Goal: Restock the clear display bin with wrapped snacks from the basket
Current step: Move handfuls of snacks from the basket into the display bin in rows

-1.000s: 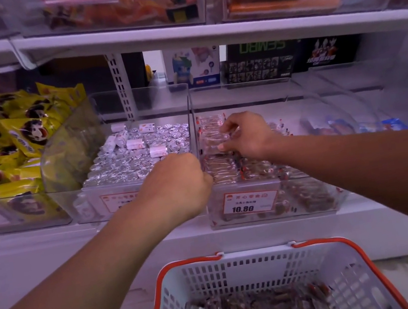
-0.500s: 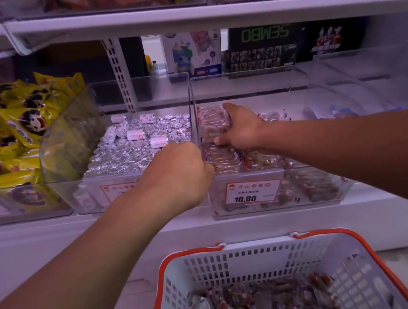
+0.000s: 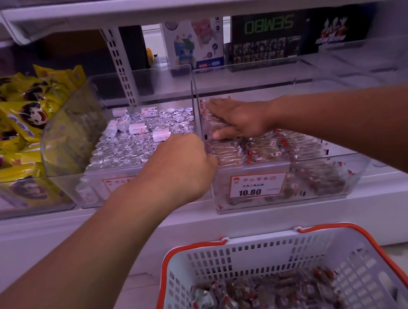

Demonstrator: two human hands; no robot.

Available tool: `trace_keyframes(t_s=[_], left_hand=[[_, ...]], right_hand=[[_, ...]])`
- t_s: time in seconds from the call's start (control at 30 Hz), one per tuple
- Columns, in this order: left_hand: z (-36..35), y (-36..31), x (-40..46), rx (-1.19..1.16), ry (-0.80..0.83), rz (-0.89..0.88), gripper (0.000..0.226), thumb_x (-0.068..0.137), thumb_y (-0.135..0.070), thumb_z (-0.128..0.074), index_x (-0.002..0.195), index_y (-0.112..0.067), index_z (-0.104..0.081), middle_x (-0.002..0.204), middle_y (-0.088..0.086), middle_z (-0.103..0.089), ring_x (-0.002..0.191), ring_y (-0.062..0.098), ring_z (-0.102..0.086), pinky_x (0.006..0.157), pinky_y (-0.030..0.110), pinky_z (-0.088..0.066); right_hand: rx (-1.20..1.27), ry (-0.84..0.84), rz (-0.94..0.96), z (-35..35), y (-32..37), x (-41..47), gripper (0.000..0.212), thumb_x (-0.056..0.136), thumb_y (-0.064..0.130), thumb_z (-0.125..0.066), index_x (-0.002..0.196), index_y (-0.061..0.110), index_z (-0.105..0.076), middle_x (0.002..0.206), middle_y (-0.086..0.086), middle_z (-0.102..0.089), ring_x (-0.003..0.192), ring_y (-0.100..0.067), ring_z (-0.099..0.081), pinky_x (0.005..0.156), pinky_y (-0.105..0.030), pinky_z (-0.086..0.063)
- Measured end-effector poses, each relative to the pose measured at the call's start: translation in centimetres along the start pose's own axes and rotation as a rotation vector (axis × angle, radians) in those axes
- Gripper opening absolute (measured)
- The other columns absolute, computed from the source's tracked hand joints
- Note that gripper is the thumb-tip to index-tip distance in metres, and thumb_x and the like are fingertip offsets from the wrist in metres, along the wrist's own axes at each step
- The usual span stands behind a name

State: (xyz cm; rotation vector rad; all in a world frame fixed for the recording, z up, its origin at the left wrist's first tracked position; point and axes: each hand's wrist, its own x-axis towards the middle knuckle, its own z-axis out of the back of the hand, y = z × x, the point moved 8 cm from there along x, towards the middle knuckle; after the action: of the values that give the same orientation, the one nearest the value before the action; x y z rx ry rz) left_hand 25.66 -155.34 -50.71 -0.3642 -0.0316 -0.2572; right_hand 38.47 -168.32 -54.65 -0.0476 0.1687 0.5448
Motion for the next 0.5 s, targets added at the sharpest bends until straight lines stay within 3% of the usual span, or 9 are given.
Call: trace_keyframes(t_s=[0.1,0.2,0.3,0.4,0.5], left_hand=[[0.0,-0.2,-0.2,-0.02,-0.003,-0.018,0.032,0.092,-0.031,-0.052,0.07,-0.012,-0.066,0.081,0.007,-0.068,0.072,0.027,-0.064,0.072,0.04,-0.056],[-0.5,-0.8,-0.7,-0.004,0.026,-0.026,0.032,0.093,-0.031,-0.053,0.071,-0.012,-0.066,0.082,0.008,-0.069,0.073,0.027,-0.065,0.073,0.04,-0.056],[-0.5,-0.4,-0.4,0.021,0.011,-0.011,0.033,0.093,-0.032,-0.053,0.067,-0.013,-0.062,0.079,0.008,-0.067,0.073,0.027,-0.064,0.071,0.038,-0.055],[0.3,-0.1,0.0,0.065,-0.054,-0.008,0.045,0.094,-0.042,-0.054,0.058,-0.014,-0.054,0.066,0.007,-0.057,0.068,0.029,-0.059,0.061,0.034,-0.046],[2.0,-0.3,-0.4,0.059,-0.152,-0.032,0.055,0.09,-0.052,-0.055,0.055,-0.009,-0.055,0.055,0.007,-0.054,0.057,0.025,-0.057,0.059,0.035,-0.05]], right_hand=[[-0.071,-0.01,-0.004,-0.3,0.1,-0.1,0.088,0.094,0.068,-0.021,0.156,0.013,0.011,0.164,-0.01,0.011,0.152,-0.022,0.007,0.124,-0.038,-0.003],[-0.082,-0.004,-0.017,-1.0,0.7,-0.4,0.085,0.094,0.07,-0.015,0.156,0.016,0.009,0.165,-0.007,0.009,0.152,-0.022,0.006,0.123,-0.042,-0.005],[-0.088,0.025,-0.043,-0.7,0.6,0.1,0.087,0.092,0.073,-0.015,0.156,0.019,0.008,0.165,-0.004,0.007,0.152,-0.021,0.004,0.122,-0.05,-0.009],[-0.016,-0.023,-0.037,0.7,1.0,-0.3,0.086,0.094,0.069,-0.022,0.157,0.016,0.001,0.165,-0.007,0.0,0.152,-0.022,-0.001,0.123,-0.043,-0.009],[0.072,-0.14,-0.033,2.9,2.5,-2.5,0.073,0.1,0.057,-0.029,0.155,0.009,-0.021,0.161,-0.014,-0.021,0.149,-0.026,-0.019,0.121,-0.039,-0.018]])
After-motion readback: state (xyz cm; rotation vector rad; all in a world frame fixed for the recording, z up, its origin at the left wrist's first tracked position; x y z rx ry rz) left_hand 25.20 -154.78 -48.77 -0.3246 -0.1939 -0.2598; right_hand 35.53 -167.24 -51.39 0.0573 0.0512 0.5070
